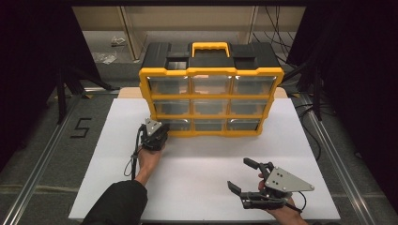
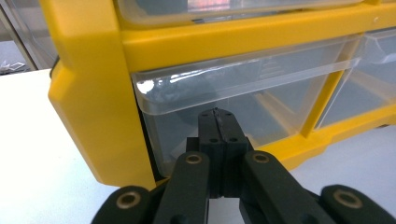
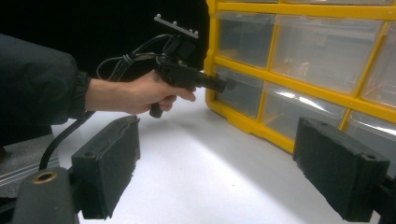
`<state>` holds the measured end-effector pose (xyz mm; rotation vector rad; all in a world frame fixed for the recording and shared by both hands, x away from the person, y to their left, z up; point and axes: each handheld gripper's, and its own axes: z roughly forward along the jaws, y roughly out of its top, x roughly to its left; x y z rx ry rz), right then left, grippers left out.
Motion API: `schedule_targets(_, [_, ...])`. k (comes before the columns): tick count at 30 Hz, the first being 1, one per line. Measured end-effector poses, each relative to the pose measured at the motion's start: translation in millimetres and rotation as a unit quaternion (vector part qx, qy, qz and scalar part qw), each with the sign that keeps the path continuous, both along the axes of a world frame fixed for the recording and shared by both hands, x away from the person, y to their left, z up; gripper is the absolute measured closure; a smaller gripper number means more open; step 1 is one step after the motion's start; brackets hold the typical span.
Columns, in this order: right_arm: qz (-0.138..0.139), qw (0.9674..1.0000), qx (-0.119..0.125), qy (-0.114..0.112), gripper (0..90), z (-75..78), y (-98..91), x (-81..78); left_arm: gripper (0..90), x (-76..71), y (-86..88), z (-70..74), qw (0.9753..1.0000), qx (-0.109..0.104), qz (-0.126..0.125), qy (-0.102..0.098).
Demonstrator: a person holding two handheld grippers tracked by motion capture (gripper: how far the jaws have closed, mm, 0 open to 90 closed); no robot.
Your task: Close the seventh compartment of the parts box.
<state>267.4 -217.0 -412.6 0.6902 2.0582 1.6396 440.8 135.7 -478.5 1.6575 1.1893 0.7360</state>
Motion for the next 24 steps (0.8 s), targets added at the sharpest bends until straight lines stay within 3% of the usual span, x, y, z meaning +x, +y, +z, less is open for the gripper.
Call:
schedule_targets(15, [0.0,1.0,0.001,0.0,15.8,0.2,0.1,-0.3,89.6,-2.5,0.8,2.0,1.0,0.002,-0.001,0.01])
schedule_targets(24, [-0.001,1.0,0.003,0.0,15.8,-0.2,-0.5,0.4,77.8,-3.4,0.4,0.5,0.9992,0.013,-0.02,0.03])
